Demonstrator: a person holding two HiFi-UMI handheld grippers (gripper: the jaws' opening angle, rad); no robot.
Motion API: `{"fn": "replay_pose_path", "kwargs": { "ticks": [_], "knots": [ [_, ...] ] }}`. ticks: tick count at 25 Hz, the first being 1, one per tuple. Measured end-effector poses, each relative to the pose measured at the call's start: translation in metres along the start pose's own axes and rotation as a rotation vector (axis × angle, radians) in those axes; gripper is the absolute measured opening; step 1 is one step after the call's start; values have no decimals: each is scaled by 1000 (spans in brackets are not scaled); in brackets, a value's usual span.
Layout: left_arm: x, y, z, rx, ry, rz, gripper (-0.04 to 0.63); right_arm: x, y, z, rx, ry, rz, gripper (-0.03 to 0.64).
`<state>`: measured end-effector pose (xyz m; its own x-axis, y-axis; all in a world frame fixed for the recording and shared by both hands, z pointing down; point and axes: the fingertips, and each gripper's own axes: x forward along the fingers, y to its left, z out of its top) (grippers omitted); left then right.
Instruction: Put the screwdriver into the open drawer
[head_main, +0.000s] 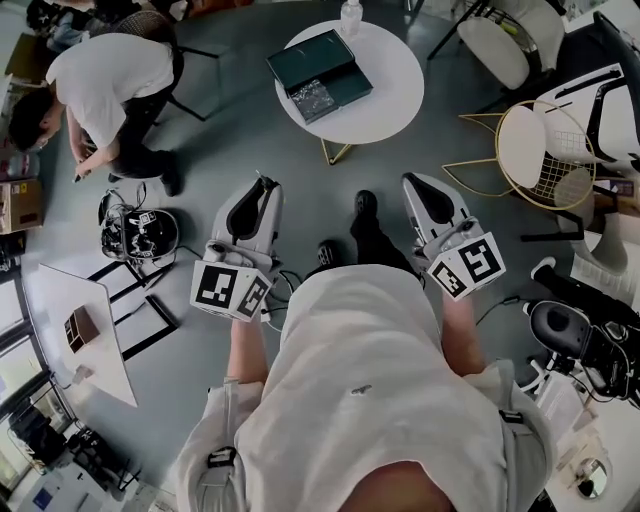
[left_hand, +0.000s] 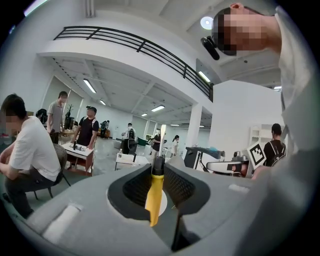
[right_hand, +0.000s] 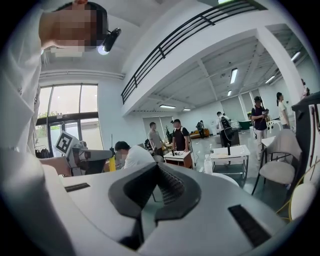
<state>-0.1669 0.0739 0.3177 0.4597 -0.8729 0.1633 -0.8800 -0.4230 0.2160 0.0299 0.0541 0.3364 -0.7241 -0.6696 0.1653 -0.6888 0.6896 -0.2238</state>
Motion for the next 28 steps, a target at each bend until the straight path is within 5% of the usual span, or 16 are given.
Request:
{"fn": "replay_pose_path", "kwargs": {
  "ticks": [15, 28],
  "knots": [
    [120, -27, -6, -6, 75, 58, 83, 25, -110, 21, 51, -8, 97, 8],
    [156, -11, -32, 117, 239, 115, 83, 55, -139, 6, 105, 56, 141, 8]
  ]
}}
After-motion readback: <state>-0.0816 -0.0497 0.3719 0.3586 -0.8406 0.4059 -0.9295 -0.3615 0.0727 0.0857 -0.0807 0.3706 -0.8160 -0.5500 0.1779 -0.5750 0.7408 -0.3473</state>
